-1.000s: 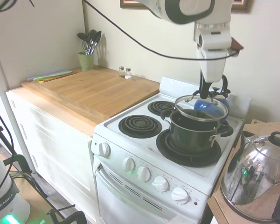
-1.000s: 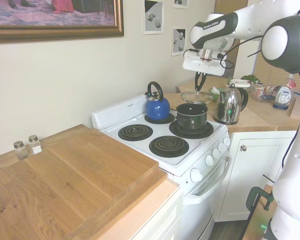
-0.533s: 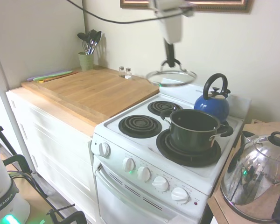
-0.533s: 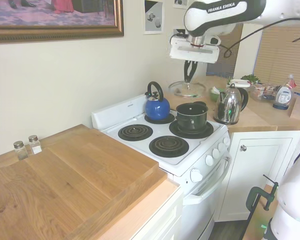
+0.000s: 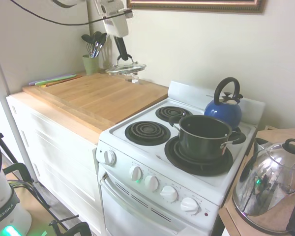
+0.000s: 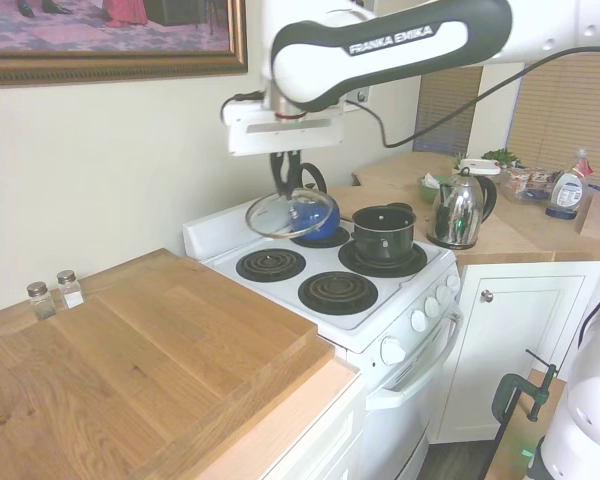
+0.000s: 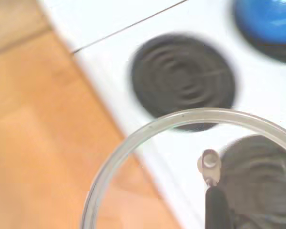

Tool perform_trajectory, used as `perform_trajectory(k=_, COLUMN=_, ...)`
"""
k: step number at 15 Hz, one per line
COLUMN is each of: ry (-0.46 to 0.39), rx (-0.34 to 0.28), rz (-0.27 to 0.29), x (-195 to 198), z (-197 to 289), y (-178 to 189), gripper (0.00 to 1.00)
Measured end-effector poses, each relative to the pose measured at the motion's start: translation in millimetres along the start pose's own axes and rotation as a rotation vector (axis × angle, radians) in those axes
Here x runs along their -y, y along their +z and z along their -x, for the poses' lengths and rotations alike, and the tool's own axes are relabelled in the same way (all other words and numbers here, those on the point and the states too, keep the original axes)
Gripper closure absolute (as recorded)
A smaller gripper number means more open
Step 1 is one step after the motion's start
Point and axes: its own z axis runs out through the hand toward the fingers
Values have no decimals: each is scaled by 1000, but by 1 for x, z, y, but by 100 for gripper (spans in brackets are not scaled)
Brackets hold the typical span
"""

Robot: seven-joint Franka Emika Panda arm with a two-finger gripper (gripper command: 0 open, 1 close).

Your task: Uncover the lid of the pot

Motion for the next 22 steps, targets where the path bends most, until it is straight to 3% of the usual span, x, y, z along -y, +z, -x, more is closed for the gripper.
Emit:
perform_trajectory(k=7, ry=-165, rx=83, rz=88, x=75, z=92, y=70, gripper=100)
perform_trajectory(k=10, ry=-212, rx=100, rz=93, x=103, z=126, y=93, gripper=100)
perform_trajectory(k=22, ry=-262, rx=117, rz=130, x=191, z=152, y=169, gripper=100)
